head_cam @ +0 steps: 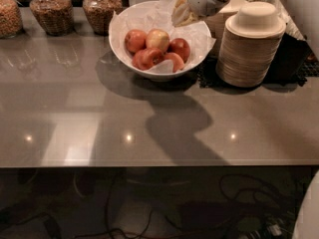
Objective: Pick apple from white bowl
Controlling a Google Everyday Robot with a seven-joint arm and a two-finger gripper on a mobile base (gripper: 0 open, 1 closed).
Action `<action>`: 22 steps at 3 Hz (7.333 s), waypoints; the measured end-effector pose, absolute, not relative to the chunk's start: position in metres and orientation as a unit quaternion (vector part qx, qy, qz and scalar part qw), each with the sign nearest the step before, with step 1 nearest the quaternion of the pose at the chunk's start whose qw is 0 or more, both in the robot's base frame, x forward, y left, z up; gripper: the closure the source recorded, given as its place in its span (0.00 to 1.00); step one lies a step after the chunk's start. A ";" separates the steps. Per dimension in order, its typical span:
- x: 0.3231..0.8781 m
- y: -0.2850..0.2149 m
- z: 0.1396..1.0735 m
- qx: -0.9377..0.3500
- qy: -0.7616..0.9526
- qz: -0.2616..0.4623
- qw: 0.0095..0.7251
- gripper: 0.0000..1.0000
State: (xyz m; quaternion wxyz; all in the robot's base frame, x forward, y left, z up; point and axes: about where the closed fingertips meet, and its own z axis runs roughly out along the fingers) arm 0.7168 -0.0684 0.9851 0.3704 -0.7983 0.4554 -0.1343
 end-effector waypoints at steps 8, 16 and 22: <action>0.700 -0.010 1.007 -0.829 0.383 -0.140 0.382 0.00; 0.731 -0.007 0.928 -0.926 0.207 -0.252 0.187 0.19; 0.735 -0.008 0.916 -0.932 0.213 -0.243 0.164 0.58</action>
Offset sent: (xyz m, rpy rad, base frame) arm -0.0382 0.0190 0.0412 0.0388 -0.0702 0.0531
